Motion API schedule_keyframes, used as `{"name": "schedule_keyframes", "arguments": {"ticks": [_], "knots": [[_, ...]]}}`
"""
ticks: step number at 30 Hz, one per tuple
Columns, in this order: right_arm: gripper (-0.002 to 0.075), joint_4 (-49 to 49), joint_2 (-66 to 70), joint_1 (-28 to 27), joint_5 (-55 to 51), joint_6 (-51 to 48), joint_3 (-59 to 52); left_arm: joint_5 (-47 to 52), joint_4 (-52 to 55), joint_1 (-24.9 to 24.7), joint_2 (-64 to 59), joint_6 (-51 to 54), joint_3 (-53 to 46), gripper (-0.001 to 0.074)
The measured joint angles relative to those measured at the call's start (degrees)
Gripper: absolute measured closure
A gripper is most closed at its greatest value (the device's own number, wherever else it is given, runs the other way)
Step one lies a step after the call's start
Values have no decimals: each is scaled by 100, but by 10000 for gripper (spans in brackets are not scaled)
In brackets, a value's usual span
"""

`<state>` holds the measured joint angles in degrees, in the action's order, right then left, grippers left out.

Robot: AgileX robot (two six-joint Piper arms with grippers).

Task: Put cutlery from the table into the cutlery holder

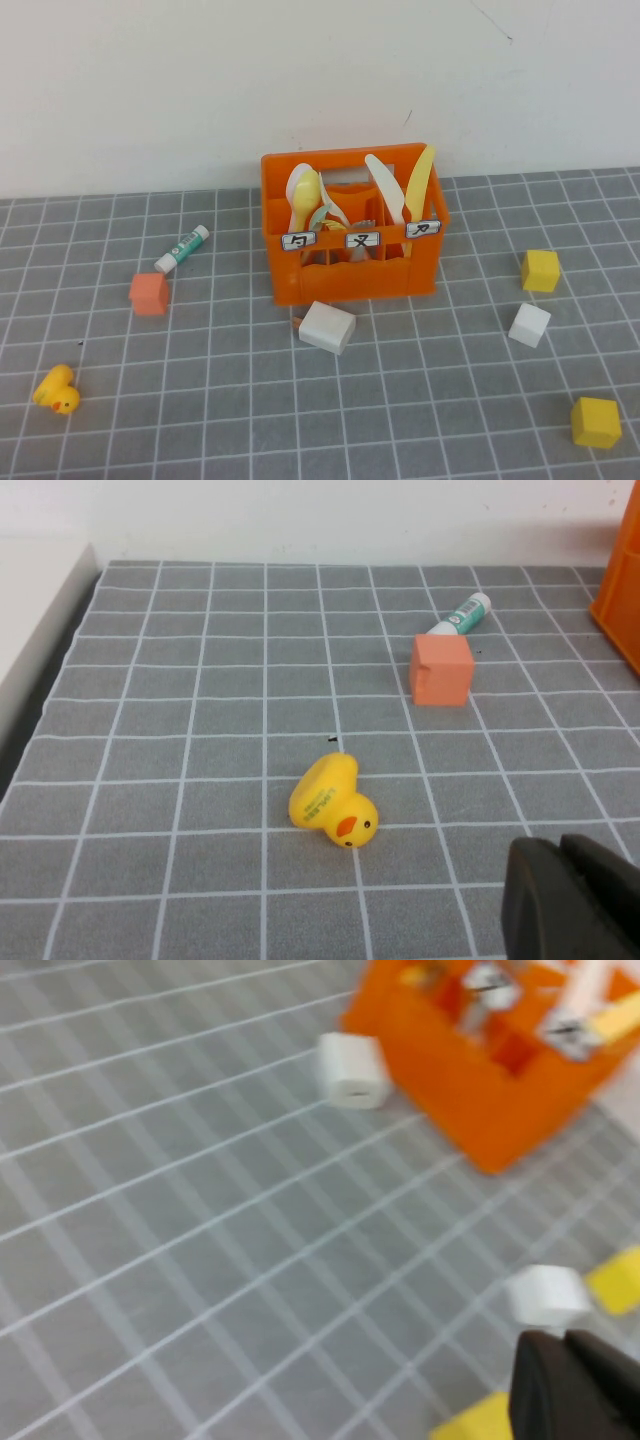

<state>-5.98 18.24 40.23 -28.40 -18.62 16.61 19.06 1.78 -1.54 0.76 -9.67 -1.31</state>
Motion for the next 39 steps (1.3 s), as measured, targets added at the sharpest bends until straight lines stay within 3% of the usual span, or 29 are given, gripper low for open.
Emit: {"name": "schedule_keyframes", "arguments": {"ticks": [6, 12, 17, 22, 39], "knots": [[727, 9, -780, -1252, 381, 110, -240, 0, 0, 9, 0, 0, 0, 735], [727, 288, -1626, -2543, 1262, 372, -1302, 0, 0, 9, 0, 0, 0, 735], [727, 488, -1876, -3246, 1335, 767, -1805, 0, -2, 9, 0, 0, 0, 735], [727, 488, -1897, -3495, 910, 816, -1809, 0, -2, 9, 0, 0, 0, 735], [728, 488, -1897, -3700, 965, 796, -1809, 0, -2, 9, 0, 0, 0, 735]]}}
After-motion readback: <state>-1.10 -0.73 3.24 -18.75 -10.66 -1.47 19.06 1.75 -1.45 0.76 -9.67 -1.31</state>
